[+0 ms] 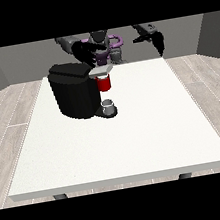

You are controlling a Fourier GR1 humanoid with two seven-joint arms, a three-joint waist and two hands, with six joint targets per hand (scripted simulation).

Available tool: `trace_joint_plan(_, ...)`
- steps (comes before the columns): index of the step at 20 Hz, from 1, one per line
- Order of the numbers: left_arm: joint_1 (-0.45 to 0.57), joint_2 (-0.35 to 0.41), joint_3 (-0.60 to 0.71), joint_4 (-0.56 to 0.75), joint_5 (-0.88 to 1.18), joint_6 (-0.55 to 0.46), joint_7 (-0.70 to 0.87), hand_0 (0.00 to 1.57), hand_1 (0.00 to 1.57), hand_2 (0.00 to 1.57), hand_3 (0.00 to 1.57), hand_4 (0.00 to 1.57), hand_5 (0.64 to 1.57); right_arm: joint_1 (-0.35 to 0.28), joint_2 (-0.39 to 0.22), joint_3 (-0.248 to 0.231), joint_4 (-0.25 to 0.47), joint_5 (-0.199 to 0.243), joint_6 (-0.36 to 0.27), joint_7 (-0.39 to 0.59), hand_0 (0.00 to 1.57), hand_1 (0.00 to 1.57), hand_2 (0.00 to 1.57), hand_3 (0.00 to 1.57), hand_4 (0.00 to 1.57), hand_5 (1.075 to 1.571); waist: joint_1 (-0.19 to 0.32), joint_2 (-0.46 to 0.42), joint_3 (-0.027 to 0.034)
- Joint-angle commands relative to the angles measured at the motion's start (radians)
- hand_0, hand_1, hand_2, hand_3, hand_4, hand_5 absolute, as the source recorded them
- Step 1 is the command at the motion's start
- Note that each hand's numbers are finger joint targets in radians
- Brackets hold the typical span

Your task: Insert the coffee pod into the coffee machine and close the lid

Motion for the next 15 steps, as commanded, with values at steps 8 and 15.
trace_joint_plan(8,0.026,0.039,0.059,0.044,0.041,-0.003,-0.048,0.0,0.0,0.0,0.0,0.18,1.571,0.103,0.098,0.109,-0.087,-0.003,0.093,-0.139,0.0,0.0,0.0,0.0,0.26,1.571,-0.088,-0.084,-0.0058)
trace_joint_plan(15,0.125,-0.041,-0.003,0.051,-0.016,0.05,-0.083,0.0,0.0,0.0,0.0,0.19,1.571,0.415,0.128,0.217,-0.175,-0.163,0.005,-0.181,0.0,0.0,0.0,0.0,0.16,1.571,-0.161,-0.214,-0.0053)
